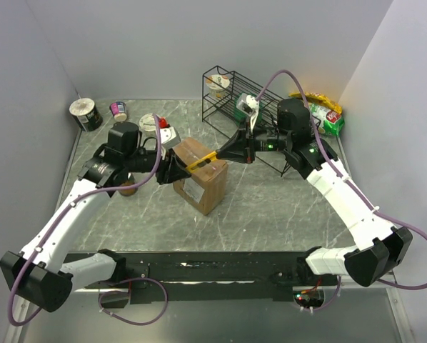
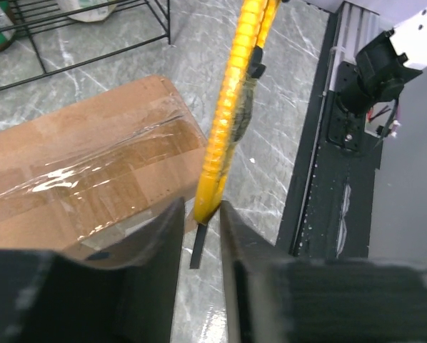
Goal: Unpack the express box
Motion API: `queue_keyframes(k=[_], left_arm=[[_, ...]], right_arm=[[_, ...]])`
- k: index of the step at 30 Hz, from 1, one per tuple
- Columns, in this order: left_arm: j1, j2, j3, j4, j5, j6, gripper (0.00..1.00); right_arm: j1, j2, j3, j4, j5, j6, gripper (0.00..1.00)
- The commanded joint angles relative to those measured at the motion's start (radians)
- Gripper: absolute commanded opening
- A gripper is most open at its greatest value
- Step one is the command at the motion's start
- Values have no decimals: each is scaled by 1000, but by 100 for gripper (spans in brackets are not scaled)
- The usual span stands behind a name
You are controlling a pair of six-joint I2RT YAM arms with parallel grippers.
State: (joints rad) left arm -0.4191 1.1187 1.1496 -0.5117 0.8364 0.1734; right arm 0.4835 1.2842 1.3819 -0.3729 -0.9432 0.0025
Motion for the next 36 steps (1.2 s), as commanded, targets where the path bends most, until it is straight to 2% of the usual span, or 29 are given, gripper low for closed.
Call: queue_keyframes(k=[1, 4, 6, 9, 10, 12, 14, 15, 18, 23, 24, 27, 36], left_arm=[[3, 15, 38, 35, 62, 31, 27], [6, 32, 48, 35, 76, 46, 15], [8, 46, 67, 3, 95, 84, 1], [9, 64, 119, -65, 79, 172, 1], [9, 69, 133, -121, 72, 204, 1], [11, 72, 165, -184, 49, 300, 1], [9, 70, 176, -266, 35, 391, 1], [9, 70, 182, -287, 24, 417, 1], [9, 73, 183, -341, 9, 474, 1], [9, 79, 191, -349, 0, 500, 1], [9, 85, 197, -352, 1, 502, 1], [8, 99, 222, -366, 12, 492, 1], [3, 92, 228, -335, 12, 440, 1]], right_arm=[[-6, -16, 20, 45, -28, 21, 0], [-2, -17, 14, 29, -26, 7, 0], [-2, -17, 6, 19, -5, 7, 0], [-2, -6, 6, -36, -5, -53, 1], [0, -2, 12, -91, -8, -99, 25], [-9, 6, 67, -185, -16, -172, 44], [-20, 6, 110, -283, -25, -268, 51], [-37, 0, 117, -299, -35, -295, 57], [-42, -25, 103, -284, -58, -357, 65], [-7, -10, 66, -187, -103, -380, 69], [6, 13, 71, -185, -109, -394, 76], [47, 50, 80, -149, -109, -395, 81], [101, 102, 25, 52, -59, -287, 79]])
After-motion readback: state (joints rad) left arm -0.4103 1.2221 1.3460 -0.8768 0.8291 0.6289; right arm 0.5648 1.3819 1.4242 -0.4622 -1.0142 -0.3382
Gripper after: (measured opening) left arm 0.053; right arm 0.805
